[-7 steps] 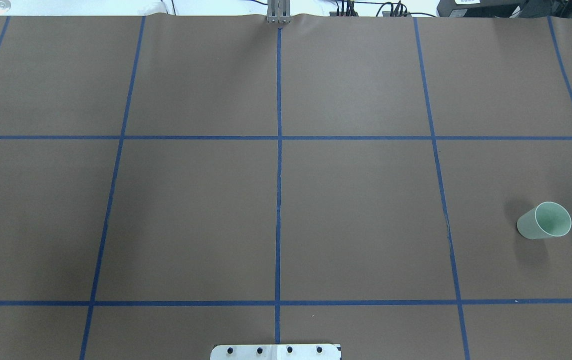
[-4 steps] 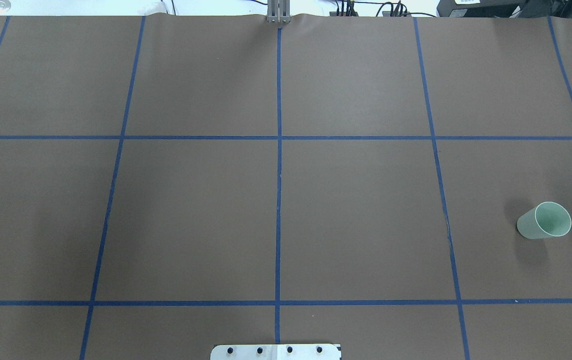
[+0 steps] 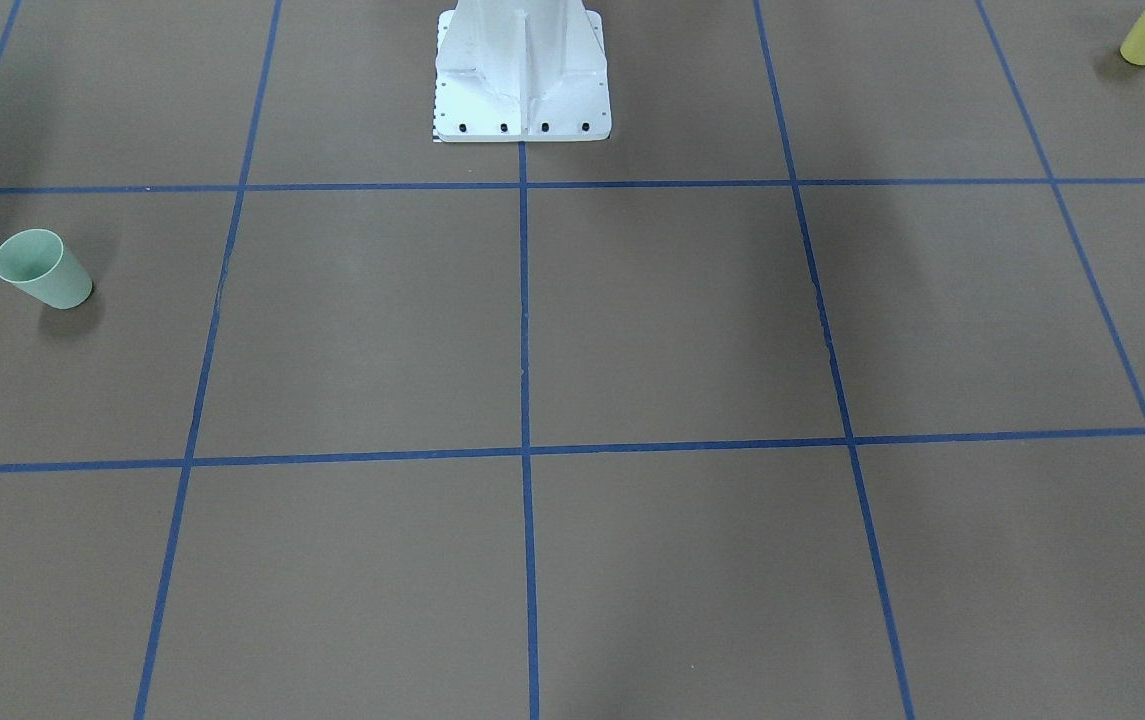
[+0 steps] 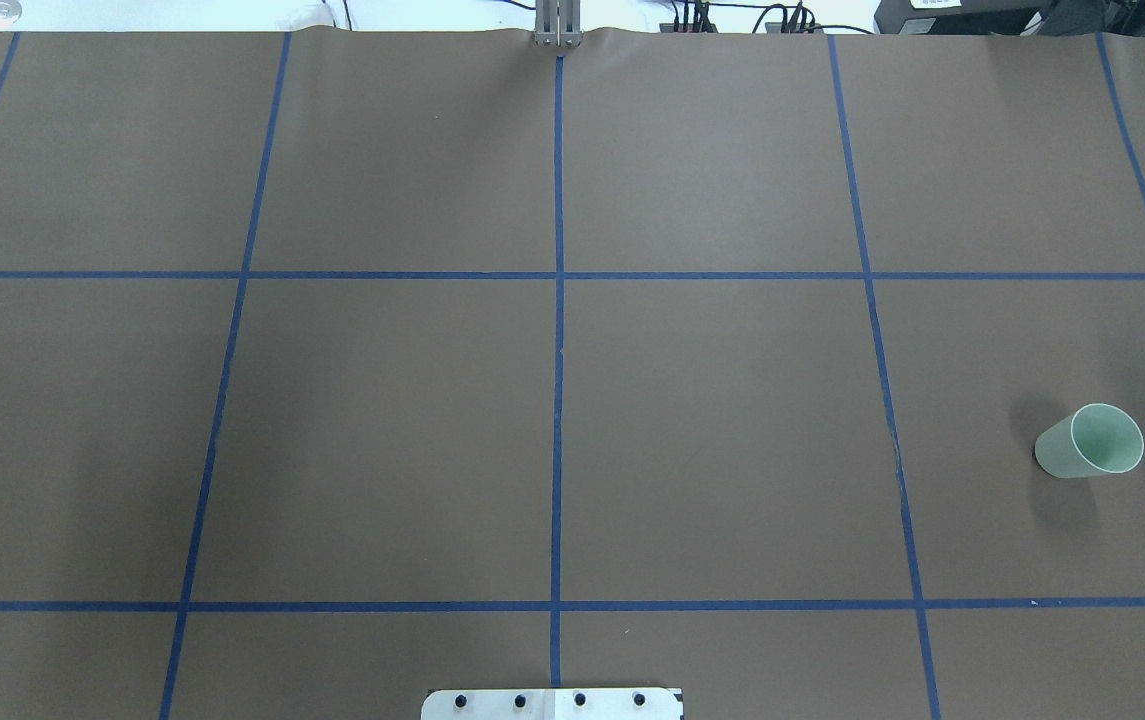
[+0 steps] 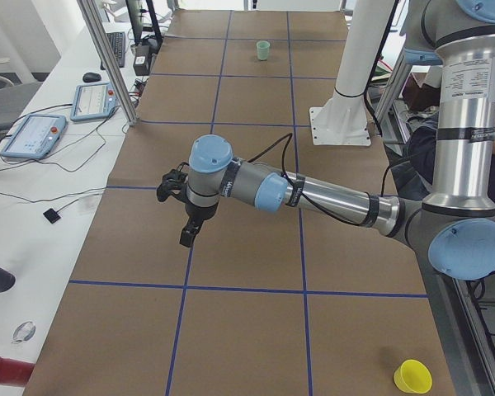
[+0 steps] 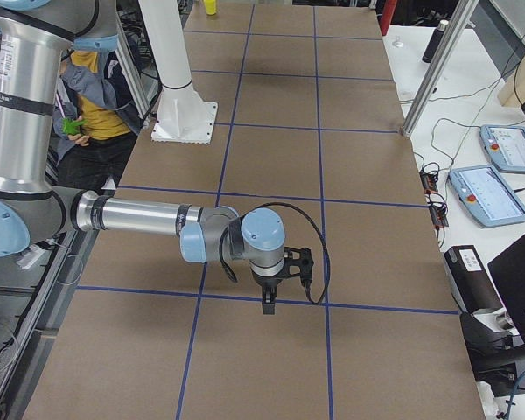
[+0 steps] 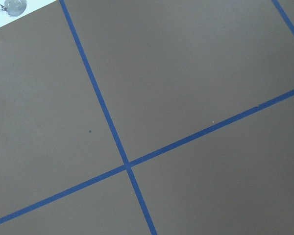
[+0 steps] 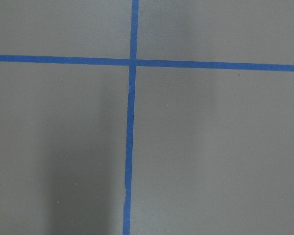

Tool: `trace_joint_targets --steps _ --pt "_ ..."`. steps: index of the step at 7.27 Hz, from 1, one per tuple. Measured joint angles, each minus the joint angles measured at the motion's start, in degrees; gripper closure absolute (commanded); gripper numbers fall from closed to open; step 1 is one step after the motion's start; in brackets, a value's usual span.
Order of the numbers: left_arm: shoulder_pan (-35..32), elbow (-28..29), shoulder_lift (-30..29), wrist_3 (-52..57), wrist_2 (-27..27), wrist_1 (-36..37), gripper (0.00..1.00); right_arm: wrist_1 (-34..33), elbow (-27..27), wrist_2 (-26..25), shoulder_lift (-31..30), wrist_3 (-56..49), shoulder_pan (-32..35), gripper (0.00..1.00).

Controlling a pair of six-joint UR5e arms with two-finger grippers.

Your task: Transfer and stack yellow cup on green cup

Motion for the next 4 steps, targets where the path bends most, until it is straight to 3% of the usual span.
trace_joint_targets --steps 2,4 --pt "-0.1 -2.8 3.0 -11.3 3.7 -1.0 0.0 0.0 -0.1 0.1 -0.1 -0.3 0.0 0.0" --pt "0.2 -6.5 6.8 -26.7 14.0 -3.4 0.0 0.0 -0.5 0.1 -0.6 -0.5 0.0 0.0"
